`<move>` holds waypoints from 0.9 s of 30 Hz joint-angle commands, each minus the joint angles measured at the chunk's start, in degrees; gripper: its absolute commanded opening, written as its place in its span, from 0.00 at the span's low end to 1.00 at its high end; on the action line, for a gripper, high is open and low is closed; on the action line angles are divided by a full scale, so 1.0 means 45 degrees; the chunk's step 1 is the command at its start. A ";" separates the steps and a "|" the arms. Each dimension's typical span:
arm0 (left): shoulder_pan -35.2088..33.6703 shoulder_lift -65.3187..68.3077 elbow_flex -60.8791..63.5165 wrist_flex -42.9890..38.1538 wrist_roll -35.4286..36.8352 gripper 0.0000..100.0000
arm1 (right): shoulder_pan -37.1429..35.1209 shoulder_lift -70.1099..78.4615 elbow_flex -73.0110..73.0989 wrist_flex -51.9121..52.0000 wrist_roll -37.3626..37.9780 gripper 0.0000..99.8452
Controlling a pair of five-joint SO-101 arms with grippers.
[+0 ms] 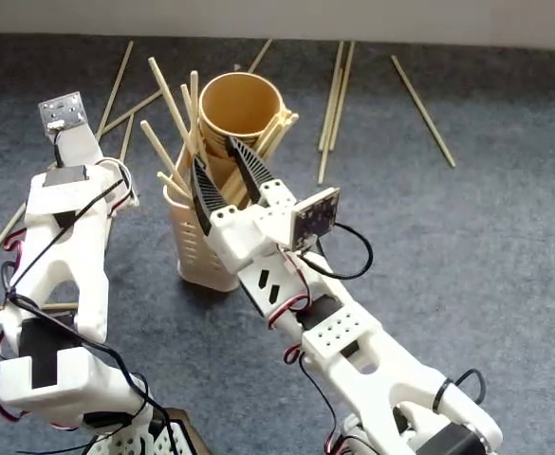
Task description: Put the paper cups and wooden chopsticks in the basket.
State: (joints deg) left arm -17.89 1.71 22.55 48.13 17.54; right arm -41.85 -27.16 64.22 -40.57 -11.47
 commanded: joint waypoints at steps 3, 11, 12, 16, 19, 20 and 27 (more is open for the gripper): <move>-0.0049 -0.0068 -0.0068 -0.0156 -0.0195 0.17 | -0.0381 -0.1436 -0.0147 -0.0088 0.0215 0.20; -0.0049 -0.0068 -0.0068 -0.0156 -0.0195 0.17 | -0.0420 -0.5382 -0.0947 0.4425 0.0645 0.20; -0.0049 -0.0068 -0.0049 -0.0156 -0.0195 0.17 | -0.0088 -0.5812 -0.1221 0.4991 0.1153 0.20; -0.0049 -0.0068 -0.0049 -0.0156 -0.0195 0.17 | 0.1709 -0.7160 -0.2432 0.6339 0.2540 0.20; -0.0049 -0.0068 -0.0049 -0.0137 -0.0195 0.17 | 0.3995 -0.7766 -0.3116 0.7062 0.2559 0.20; -0.0049 -0.0068 -0.0049 -0.0137 -0.0195 0.17 | 0.4796 -0.7844 -0.3214 0.7277 0.2559 0.20; -0.0049 -0.0068 -0.0049 -0.0137 -0.0195 0.17 | 0.7160 -0.4933 -0.2432 0.7433 0.2540 0.20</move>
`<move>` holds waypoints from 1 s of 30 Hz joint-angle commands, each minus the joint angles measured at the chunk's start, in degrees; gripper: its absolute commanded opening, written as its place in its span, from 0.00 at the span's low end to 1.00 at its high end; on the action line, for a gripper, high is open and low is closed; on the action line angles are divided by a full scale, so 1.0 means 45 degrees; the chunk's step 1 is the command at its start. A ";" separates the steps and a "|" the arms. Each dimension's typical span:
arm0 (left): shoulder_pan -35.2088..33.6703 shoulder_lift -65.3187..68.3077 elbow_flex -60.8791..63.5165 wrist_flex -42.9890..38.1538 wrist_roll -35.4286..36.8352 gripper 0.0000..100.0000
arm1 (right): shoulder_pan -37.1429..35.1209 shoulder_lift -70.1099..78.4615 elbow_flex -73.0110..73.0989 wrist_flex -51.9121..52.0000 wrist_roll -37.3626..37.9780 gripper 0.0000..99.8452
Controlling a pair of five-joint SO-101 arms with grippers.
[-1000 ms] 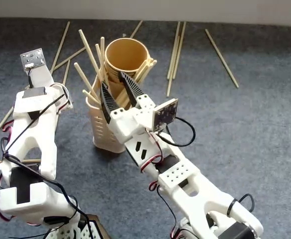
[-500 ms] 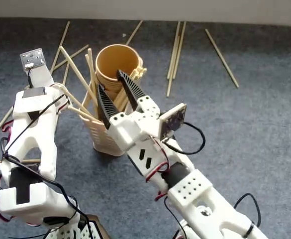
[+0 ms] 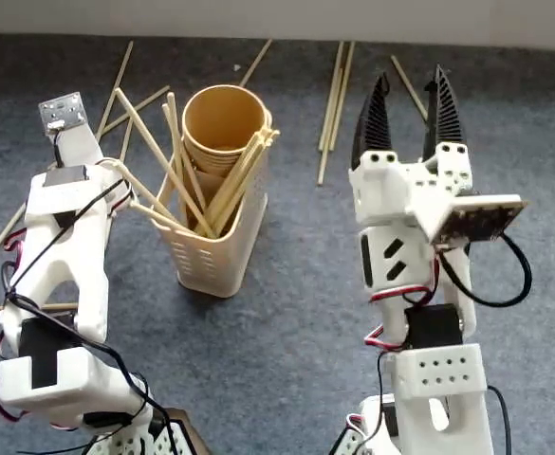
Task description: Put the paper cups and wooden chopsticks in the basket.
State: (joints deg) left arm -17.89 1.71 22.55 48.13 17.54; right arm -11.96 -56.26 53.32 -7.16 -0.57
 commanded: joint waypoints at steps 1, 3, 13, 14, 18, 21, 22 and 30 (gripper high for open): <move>-0.0049 -0.0068 -0.0029 -0.0117 -0.0195 0.17 | 0.0615 0.2432 -0.0322 -0.0186 0.0117 0.20; -0.0049 -0.0068 -0.0029 -0.0117 -0.0195 0.17 | 0.0830 0.4503 -0.1123 -0.0772 0.0098 0.20; -0.0029 -0.0068 -0.0029 -0.0137 -0.0215 0.17 | 0.1592 1.4603 -0.8039 -0.1123 -0.3770 0.20; -0.0010 -0.0068 -0.0029 -0.0156 -0.0215 0.17 | 0.1592 1.5092 -0.8625 -0.1104 -0.4142 0.20; 0.0244 -0.0068 -0.0049 -0.0156 -0.0215 0.17 | 0.1377 1.6283 -0.9465 -0.0186 -0.5197 0.20; 0.0303 -0.0068 -0.0049 -0.0156 -0.0215 0.17 | 0.1299 1.6654 -1.0012 0.1006 -0.5880 0.20; 0.0303 -0.0068 -0.0049 -0.0156 -0.0215 0.17 | 0.1260 1.6654 -1.0110 0.1573 -0.5919 0.20; 0.0264 -0.0068 -0.0049 -0.0156 -0.0821 0.17 | 0.1221 1.6713 -1.0227 0.5851 -0.5529 0.46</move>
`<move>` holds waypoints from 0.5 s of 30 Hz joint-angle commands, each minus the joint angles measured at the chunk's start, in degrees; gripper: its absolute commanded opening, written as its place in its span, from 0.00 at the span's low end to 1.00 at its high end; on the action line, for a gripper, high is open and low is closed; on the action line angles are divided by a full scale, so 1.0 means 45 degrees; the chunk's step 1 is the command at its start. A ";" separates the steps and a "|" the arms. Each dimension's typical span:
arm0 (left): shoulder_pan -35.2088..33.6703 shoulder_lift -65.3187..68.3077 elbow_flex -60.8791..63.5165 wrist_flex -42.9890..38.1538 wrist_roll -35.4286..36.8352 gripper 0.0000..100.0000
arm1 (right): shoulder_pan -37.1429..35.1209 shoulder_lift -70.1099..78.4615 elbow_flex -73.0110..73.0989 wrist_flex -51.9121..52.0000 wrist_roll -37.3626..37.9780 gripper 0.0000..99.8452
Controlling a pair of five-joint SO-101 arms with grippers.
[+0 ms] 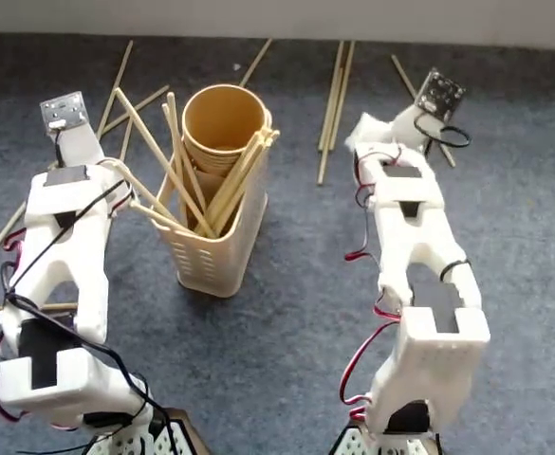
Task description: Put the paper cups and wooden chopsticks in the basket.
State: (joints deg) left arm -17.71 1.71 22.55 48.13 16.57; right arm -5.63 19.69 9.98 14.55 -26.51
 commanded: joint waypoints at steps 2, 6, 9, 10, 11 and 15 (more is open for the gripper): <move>0.0264 -0.0068 -0.0029 -0.0156 -0.0781 0.17 | -0.0303 -0.0186 -0.0635 0.1495 0.0059 0.55; 0.0264 -0.0068 -0.0010 -0.0117 -0.0821 0.17 | -0.0342 -0.0127 -0.0635 0.0850 0.0078 0.60; 0.0264 -0.0068 0.0127 -0.0156 -0.0821 0.17 | 0.0420 -0.0107 -0.0557 -0.0400 0.0078 0.60; 0.0264 -0.0068 0.0147 -0.0156 -0.0840 0.17 | 0.0791 -0.0107 -0.0557 -0.0674 0.0078 0.60; 0.0264 -0.0068 0.0186 -0.0156 -0.0860 0.17 | 0.1241 -0.0107 -0.0576 -0.0811 0.0078 0.60; 0.0283 -0.0068 0.0186 -0.0176 -0.0860 0.17 | 0.3409 -0.0322 -0.0654 -0.0811 0.0039 0.60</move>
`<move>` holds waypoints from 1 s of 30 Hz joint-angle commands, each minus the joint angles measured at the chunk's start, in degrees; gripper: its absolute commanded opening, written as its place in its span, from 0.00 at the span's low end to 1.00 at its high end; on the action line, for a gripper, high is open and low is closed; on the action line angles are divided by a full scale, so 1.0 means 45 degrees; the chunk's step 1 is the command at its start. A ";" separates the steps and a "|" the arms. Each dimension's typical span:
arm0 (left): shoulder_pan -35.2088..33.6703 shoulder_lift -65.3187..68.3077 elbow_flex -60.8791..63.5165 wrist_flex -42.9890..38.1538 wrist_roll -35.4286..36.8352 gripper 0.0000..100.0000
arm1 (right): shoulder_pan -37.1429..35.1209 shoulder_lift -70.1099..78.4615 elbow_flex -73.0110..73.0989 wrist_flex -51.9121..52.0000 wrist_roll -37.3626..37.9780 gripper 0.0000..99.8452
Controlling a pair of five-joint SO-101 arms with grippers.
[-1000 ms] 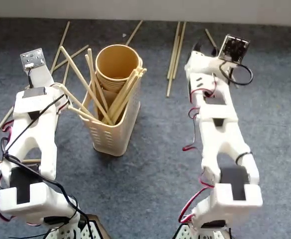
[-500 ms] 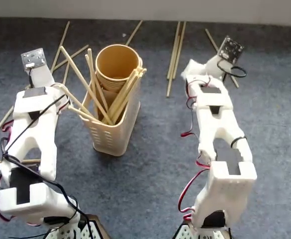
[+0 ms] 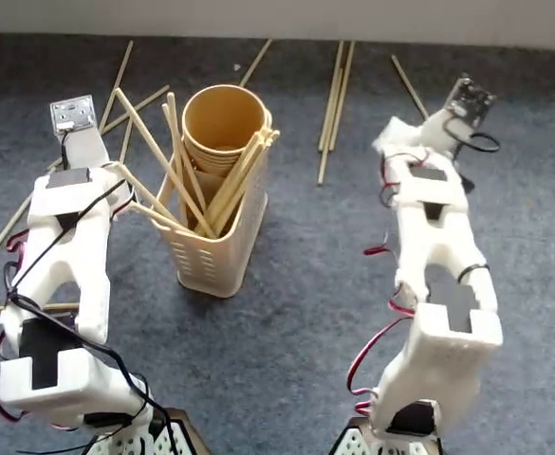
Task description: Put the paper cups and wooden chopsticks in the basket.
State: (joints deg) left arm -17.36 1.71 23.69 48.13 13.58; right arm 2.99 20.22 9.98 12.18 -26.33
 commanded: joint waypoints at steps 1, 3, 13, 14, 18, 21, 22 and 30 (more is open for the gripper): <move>0.0225 -0.0068 -0.0068 -0.0176 -0.0195 0.17 | 0.1905 -0.0518 -0.0674 -0.0244 0.0000 0.60; 0.0283 -0.0068 -0.0068 -0.0313 -0.0176 0.17 | 0.2471 -0.0576 -0.0713 0.0576 0.0000 0.60; 0.0264 -0.0068 0.0029 -0.0508 -0.0176 0.17 | 0.2002 0.2335 -0.3448 0.1885 0.2364 0.52; 0.0264 -0.0068 0.0029 -0.0508 -0.0176 0.17 | 0.1944 0.2823 -0.3878 0.1885 0.2696 0.49; 0.0283 -0.0068 0.0029 -0.0508 -0.0195 0.17 | 0.1807 0.4151 -0.5890 0.1885 0.2247 0.37; 0.0342 -0.0068 0.0029 -0.0527 -0.0195 0.17 | 0.1201 0.4659 -0.7238 0.2686 -0.0078 0.29; 0.0361 -0.0068 0.0029 -0.0527 -0.0195 0.17 | 0.0908 0.4737 -0.7668 0.3272 -0.1055 0.28; 0.0400 -0.0068 0.0049 -0.0527 -0.0215 0.17 | -0.1377 0.5558 -1.2005 0.5558 -0.1602 0.35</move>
State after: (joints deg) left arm -16.84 1.71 24.04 46.55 13.58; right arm -0.88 45.10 -36.44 35.56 -34.24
